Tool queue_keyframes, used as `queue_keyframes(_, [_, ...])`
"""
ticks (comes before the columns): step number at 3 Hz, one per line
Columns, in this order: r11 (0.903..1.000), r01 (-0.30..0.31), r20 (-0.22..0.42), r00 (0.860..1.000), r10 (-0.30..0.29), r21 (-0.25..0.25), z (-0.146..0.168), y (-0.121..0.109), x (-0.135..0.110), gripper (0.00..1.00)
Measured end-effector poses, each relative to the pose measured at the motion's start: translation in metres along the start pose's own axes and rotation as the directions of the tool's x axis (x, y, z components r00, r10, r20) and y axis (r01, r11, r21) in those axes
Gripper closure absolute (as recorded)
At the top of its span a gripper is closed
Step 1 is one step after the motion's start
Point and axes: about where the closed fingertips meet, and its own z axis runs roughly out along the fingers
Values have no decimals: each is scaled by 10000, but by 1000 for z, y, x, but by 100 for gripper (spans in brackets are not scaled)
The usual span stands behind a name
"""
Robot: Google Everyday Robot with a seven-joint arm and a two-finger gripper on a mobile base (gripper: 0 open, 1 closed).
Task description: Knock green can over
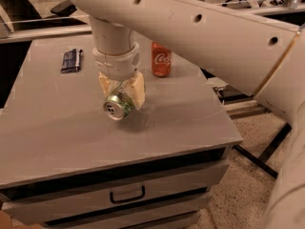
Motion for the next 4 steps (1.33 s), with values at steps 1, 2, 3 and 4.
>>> queue_keyframes(1, [10000, 87, 20, 10000, -87, -30, -3, -4, -3, 0])
queue_keyframes(2, [10000, 48, 60, 10000, -49, 38, -5, -7, -8, 0])
queue_keyframes(3, [9998, -102, 112, 9999, 101, 152, -8, -7, -13, 0])
queue_keyframes(4, [9992, -249, 174, 9996, 243, 319, -13, -5, -18, 0])
